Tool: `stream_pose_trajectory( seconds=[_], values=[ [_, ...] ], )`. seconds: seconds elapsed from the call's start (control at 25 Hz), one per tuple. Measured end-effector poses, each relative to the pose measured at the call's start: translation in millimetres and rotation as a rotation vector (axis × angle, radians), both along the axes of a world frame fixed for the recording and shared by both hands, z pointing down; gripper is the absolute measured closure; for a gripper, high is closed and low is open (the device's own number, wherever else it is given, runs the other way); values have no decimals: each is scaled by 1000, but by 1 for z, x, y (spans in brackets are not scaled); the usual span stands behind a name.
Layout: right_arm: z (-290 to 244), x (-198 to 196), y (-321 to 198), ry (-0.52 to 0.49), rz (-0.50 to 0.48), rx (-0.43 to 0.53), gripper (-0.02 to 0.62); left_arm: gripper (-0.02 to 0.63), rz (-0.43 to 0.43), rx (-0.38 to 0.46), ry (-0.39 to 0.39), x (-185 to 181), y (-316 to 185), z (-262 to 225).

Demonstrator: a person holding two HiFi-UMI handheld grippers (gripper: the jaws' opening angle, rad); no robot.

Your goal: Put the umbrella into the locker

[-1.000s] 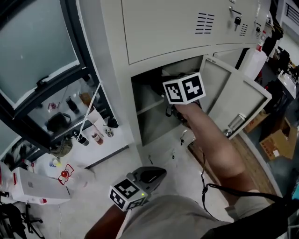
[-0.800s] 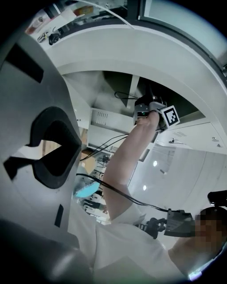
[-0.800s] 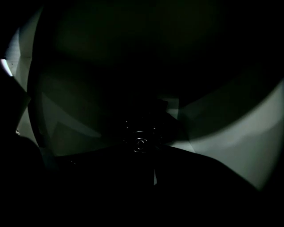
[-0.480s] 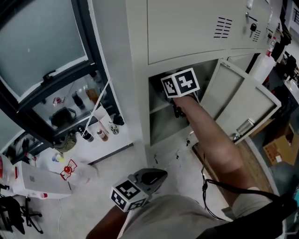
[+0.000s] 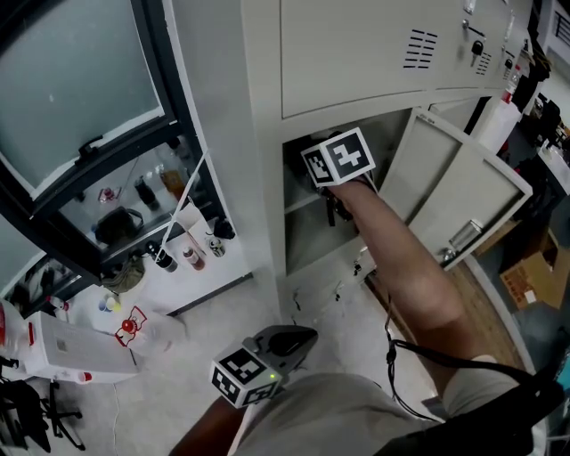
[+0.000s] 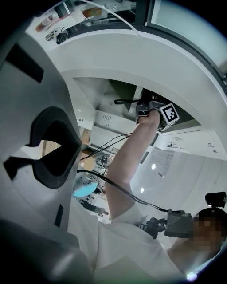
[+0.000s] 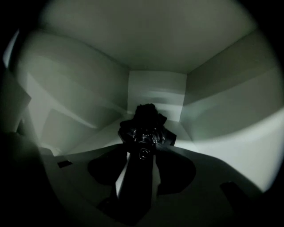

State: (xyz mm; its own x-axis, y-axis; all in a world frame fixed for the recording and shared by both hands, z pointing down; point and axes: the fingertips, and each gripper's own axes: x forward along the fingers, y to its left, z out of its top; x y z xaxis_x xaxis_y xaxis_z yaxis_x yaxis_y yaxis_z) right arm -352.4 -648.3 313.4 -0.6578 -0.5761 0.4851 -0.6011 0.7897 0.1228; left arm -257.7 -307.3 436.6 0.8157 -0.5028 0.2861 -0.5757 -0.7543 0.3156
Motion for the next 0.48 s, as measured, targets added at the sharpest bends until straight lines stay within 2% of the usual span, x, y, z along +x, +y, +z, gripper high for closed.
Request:
stream_pose_trajectory(
  seconds=[0.08,0.48],
  values=[
    [-6,3,3,-11,-1,14,391,596,1,1,6,0,3,0],
    [-20,30,34,-91,-13,23,383,595,0,8,9,10,15,-2]
  ],
)
